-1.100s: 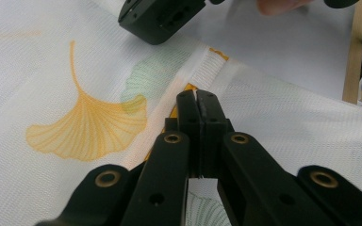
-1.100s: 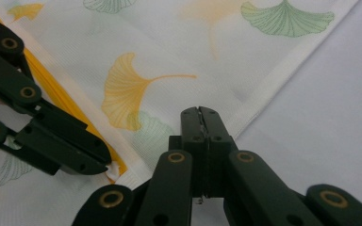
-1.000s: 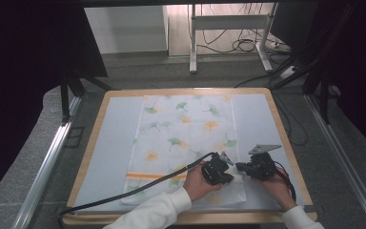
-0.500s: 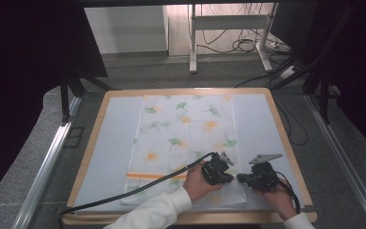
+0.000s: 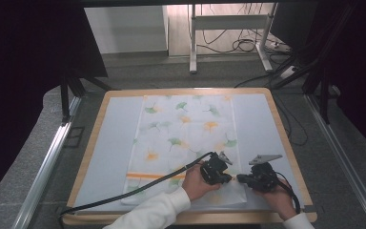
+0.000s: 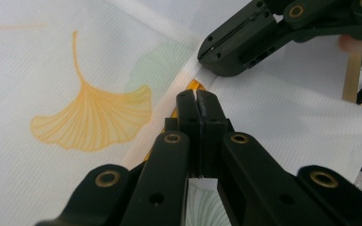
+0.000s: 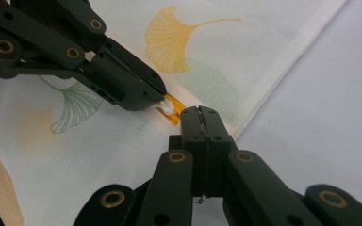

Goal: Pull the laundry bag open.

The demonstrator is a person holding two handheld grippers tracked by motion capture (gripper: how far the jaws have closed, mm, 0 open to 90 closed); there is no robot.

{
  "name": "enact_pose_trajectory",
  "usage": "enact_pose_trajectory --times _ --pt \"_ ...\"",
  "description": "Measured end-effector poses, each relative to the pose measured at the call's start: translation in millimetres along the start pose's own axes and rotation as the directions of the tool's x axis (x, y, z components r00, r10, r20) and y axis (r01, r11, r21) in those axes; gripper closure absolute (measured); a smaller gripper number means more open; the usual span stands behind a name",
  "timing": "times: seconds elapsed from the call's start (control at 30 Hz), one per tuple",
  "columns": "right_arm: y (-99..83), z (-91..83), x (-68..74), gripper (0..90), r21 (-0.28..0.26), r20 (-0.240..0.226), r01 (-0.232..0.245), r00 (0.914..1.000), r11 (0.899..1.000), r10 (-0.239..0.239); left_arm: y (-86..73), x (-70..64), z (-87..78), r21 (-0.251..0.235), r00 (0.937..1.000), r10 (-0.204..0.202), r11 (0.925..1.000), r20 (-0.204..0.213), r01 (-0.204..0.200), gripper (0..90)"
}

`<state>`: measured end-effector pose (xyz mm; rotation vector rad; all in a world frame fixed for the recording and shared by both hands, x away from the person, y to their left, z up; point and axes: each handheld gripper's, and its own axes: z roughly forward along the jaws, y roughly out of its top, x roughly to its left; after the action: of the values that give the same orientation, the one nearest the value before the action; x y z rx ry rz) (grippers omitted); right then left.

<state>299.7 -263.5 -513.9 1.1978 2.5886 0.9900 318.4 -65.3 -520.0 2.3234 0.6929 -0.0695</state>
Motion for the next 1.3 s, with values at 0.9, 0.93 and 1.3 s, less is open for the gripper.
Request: enact_pose_trajectory --times 0.9,0.93,1.3 --pt "-0.7 -0.1 -2.3 90.0 -0.005 -0.017 0.011 0.9998 1.000 -0.011 -21.9 11.7 -20.9 0.001 0.9997 -0.012 0.9999 -0.021 0.012 90.0" --pt "-0.7 -0.1 -2.3 90.0 -0.005 -0.017 0.011 0.9998 1.000 -0.011 -21.9 11.7 -20.9 0.001 0.9997 -0.012 0.9999 -0.021 0.012 90.0" --pt "-0.9 -0.1 -2.8 89.9 -0.005 -0.020 0.012 0.9997 1.000 -0.012 -30.5 13.4 -29.0 0.006 0.9990 -0.007 1.0000 -0.044 0.007 90.0"
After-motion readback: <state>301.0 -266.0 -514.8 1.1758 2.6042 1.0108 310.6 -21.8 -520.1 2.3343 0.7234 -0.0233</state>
